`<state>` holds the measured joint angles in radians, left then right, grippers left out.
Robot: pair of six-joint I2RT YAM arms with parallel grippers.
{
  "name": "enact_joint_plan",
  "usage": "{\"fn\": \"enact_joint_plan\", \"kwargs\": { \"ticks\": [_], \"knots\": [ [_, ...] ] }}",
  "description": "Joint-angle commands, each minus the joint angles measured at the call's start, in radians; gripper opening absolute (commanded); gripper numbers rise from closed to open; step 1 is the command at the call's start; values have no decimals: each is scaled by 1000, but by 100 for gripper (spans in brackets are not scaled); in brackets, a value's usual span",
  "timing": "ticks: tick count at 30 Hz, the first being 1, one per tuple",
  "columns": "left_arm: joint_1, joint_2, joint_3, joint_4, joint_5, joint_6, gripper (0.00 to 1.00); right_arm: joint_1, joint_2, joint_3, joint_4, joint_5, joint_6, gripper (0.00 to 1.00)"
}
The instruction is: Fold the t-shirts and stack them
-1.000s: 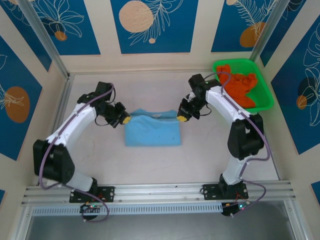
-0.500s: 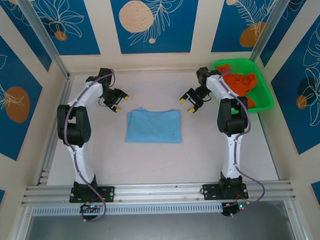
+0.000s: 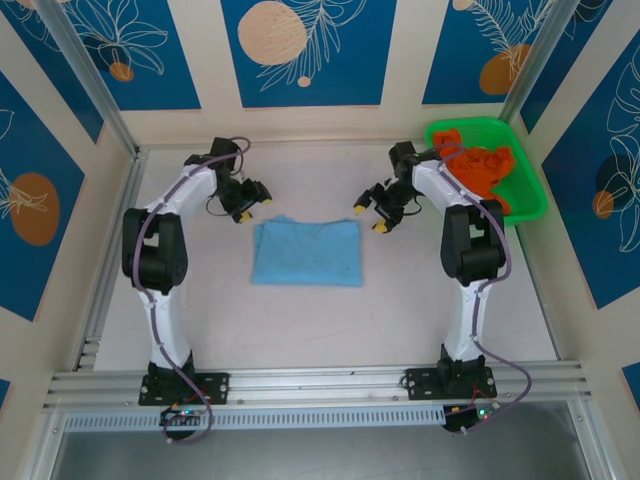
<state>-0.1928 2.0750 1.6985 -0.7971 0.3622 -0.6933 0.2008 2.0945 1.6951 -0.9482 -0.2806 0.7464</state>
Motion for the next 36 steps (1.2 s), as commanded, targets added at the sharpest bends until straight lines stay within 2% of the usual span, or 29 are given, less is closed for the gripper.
{"fn": "enact_joint_plan", "kwargs": {
  "ticks": [1, 3, 6, 12, 27, 30, 36],
  "knots": [
    [-2, 52, 26, 9, 65, 130, 62, 21, 27, 7, 58, 30, -59, 65],
    [-6, 77, 45, 13, 66, 148, 62, 25, 33, -5, 97, 35, -58, 65],
    [-5, 108, 72, 20, 92, 161, 54, 36, 36, -11, 138, 54, -66, 65],
    [-12, 143, 99, 3, 105, 170, 44, 45, 75, 14, 137, 77, -84, 60],
    [-22, 149, 104, -64, 111, 225, 48, 54, 103, 44, 121, 62, -80, 53],
    [-24, 148, 102, -59, 128, 225, 41, 56, 107, 49, 119, 60, -82, 47],
    [-27, 135, 102, -45, 141, 229, 14, 61, 122, 64, 98, 47, -85, 27]
  ]
}}
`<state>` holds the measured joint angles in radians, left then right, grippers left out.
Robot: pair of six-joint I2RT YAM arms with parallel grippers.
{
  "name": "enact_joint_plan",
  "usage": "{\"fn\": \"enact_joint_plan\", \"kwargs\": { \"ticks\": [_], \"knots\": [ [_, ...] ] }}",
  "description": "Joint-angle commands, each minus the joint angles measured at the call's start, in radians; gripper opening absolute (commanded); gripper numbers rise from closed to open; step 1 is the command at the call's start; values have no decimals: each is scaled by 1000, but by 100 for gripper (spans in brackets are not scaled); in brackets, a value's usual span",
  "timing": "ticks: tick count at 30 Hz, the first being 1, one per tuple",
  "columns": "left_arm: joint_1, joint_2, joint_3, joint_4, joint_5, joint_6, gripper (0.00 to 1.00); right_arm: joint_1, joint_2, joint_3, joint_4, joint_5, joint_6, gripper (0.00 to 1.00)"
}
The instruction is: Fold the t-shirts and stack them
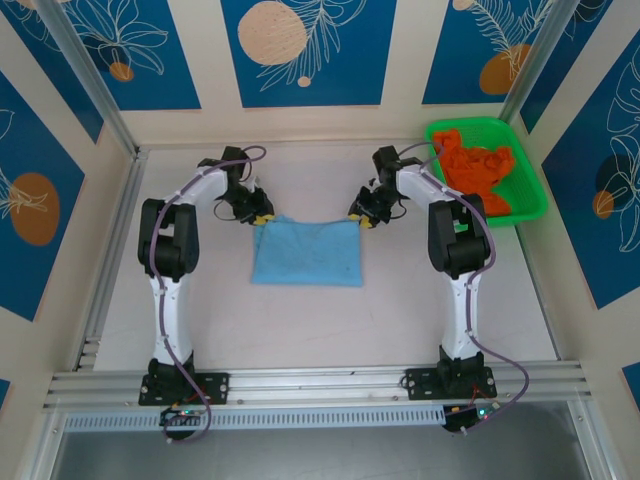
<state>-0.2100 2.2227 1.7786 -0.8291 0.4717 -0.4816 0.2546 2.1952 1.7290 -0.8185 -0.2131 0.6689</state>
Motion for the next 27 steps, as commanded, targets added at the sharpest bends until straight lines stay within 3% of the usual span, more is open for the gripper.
{"fn": "enact_joint_plan", "kwargs": {
  "ticks": [1, 4, 8, 14, 20, 27],
  "knots": [
    [-9, -14, 22, -13, 34, 18, 11, 8, 21, 33, -36, -24, -9, 23],
    [-10, -19, 23, -19, 37, 27, 0, 11, 19, 38, -44, -26, -9, 14],
    [-9, -86, -10, 8, 16, 44, 0, 14, -3, 53, -59, -45, 1, 0],
    [5, -251, -126, 133, -34, 49, 0, 13, -52, 51, -14, -89, 24, 0],
    [36, -326, -244, 227, -79, 23, 0, 7, 21, 150, -51, -85, 47, 0],
    [76, -189, -189, 218, -112, -3, 0, -10, 253, 435, -216, -88, 111, 0]
  ]
}}
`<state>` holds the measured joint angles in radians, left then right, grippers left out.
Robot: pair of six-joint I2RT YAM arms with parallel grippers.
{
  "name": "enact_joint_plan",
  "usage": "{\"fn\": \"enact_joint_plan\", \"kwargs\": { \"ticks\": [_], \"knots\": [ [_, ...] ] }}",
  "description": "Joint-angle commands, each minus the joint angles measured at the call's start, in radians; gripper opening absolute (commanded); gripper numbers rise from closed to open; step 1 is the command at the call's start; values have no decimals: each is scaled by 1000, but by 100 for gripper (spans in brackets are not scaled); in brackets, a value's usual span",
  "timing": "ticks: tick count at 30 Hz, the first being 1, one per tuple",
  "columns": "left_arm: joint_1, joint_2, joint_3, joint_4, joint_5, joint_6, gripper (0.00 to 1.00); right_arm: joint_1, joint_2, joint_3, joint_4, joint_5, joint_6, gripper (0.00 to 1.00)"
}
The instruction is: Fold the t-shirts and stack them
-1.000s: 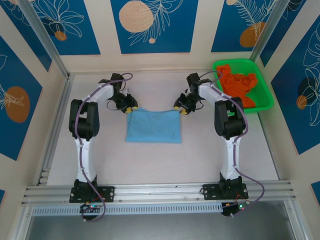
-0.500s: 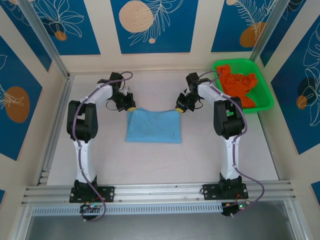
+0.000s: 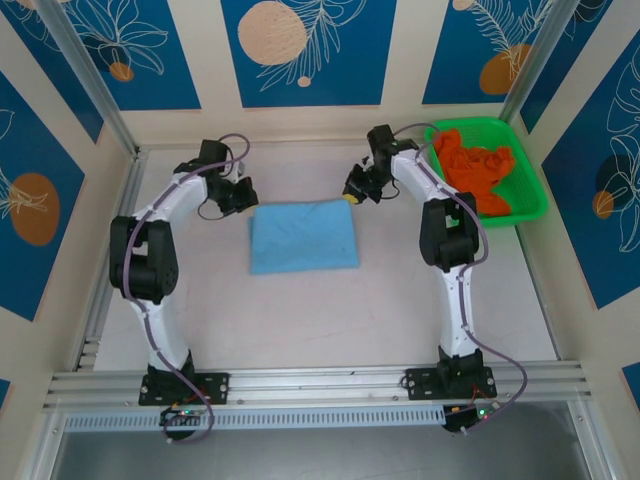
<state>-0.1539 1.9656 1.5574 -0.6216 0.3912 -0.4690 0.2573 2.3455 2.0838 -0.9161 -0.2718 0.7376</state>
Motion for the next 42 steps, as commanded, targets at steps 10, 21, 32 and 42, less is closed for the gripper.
{"fn": "enact_joint_plan", "kwargs": {
  "ticks": [10, 21, 32, 42],
  "knots": [
    [65, 85, 18, 81, -204, -152, 0, -61, 304, 335, -221, -54, 180, 49],
    [68, -110, -74, 2, -556, -293, 46, 18, -59, -33, 19, -123, 83, 52],
    [-160, -134, -68, -32, -100, -196, 32, 184, -130, -243, 53, -192, 44, 33],
    [-203, -121, -380, 68, 41, -129, 29, 217, -79, -426, 67, -199, 22, 28]
  ]
}}
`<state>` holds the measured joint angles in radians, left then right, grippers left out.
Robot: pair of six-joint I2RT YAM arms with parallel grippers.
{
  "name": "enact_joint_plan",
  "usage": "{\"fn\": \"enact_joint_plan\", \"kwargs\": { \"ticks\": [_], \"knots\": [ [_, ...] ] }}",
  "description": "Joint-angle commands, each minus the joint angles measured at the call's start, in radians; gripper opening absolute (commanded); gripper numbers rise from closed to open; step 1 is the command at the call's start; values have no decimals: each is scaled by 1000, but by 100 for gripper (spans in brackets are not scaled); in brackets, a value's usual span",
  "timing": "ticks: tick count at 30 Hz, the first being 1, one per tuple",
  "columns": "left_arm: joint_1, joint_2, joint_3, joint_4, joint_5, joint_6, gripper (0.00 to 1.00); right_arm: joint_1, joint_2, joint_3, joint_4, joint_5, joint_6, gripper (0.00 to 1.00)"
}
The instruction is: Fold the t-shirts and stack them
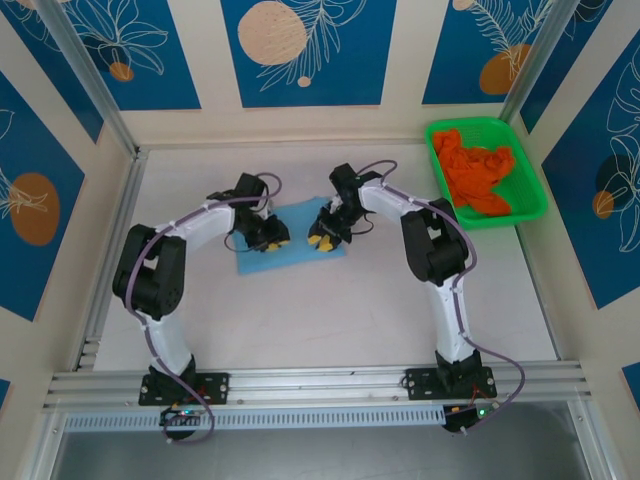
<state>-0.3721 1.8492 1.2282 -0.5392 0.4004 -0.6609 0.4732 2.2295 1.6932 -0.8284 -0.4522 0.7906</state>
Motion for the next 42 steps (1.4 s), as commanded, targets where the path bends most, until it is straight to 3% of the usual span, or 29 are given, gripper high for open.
{"fn": "enact_joint_plan", "kwargs": {
  "ticks": [1, 8, 16, 21, 26, 30, 34, 39, 42],
  "knots": [
    [24, -12, -79, -26, 12, 82, 29, 2, 42, -50, -20, -10, -44, 27],
    [66, -114, -188, -106, -96, 166, 31, 12, -14, -219, 29, 37, -74, 24],
    [146, -258, -323, -143, -256, 112, 39, 18, -109, -354, 102, 50, -53, 27],
    [187, -282, -193, -188, -231, 122, 38, 16, -268, -381, 155, 95, -50, 36],
    [174, -245, 16, -190, -156, 82, 37, -14, -357, -341, 184, 196, -15, 31],
    [108, -157, 151, -140, -103, 89, 33, -43, -265, -186, 129, 176, -14, 19],
    [31, 2, 285, -172, -66, 156, 23, -60, -116, -3, 45, 160, -17, 8],
    [37, 116, 304, -156, -147, 236, 22, -86, 37, 155, -21, 162, -36, 6],
    [90, 172, 314, -169, -198, 252, 20, -114, 117, 231, -65, 153, -43, 6]
  ]
}}
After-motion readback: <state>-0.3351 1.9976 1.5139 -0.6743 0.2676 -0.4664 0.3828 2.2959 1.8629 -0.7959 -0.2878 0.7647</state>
